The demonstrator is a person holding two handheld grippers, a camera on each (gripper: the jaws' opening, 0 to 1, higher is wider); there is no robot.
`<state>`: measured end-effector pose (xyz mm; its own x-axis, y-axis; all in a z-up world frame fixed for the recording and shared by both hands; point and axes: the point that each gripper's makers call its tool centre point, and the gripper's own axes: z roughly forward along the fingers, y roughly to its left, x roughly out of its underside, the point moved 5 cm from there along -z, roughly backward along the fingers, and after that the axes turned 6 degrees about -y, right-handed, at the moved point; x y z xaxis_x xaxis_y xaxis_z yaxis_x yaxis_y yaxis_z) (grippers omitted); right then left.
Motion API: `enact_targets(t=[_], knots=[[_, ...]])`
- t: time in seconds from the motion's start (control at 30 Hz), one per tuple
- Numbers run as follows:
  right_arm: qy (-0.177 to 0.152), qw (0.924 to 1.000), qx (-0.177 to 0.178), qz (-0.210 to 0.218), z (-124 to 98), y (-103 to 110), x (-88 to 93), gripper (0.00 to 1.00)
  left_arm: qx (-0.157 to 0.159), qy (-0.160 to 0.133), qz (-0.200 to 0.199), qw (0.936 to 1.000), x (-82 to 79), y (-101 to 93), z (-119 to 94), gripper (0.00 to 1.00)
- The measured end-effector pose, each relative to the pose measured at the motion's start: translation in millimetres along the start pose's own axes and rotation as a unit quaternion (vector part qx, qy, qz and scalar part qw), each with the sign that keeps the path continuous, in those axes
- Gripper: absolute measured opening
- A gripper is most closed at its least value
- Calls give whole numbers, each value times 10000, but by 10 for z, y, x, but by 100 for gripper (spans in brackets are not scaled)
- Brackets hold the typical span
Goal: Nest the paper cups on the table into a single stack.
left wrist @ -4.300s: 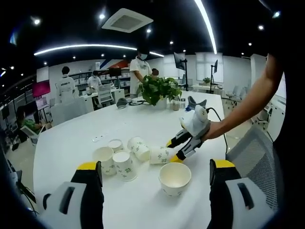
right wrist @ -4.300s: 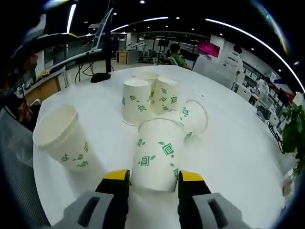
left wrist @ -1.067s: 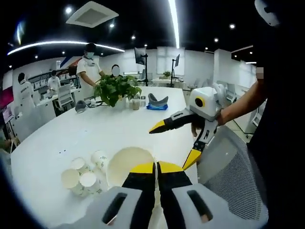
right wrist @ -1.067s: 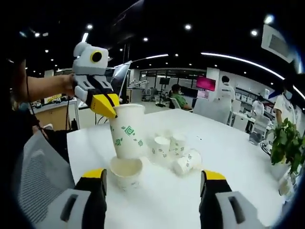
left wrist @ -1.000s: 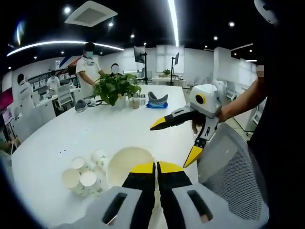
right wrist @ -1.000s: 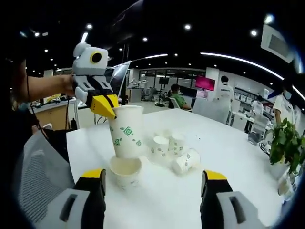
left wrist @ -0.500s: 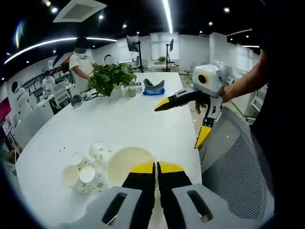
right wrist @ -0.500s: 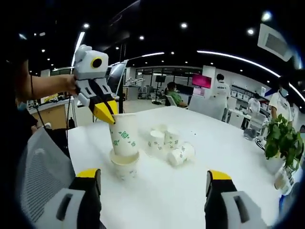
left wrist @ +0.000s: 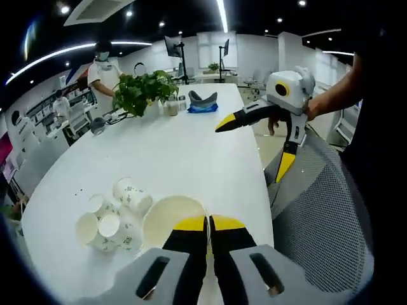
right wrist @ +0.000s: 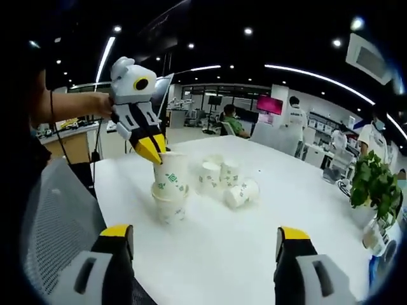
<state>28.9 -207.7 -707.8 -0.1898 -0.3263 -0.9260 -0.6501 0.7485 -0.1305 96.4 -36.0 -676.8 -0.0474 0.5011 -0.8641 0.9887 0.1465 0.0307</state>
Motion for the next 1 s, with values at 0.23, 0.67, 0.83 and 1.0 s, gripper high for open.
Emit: enact_targets(t=[0.23,0.67,0.83,1.0], knots=[[19,10000,-26,51,-20,87,75,93,50,152,-26,9999,122,-37,125,0],[33,10000,-35,-71,20,148,133,89,298,346,-223,9987,227,-66,197,0],[22,9999,-37,-93,20,147,141,88,453,411,-272,9978,263,-88,231,1],[3,10000,-4,-61,13,131,139,87,616,443,-339,9965,301,-111,287,4]])
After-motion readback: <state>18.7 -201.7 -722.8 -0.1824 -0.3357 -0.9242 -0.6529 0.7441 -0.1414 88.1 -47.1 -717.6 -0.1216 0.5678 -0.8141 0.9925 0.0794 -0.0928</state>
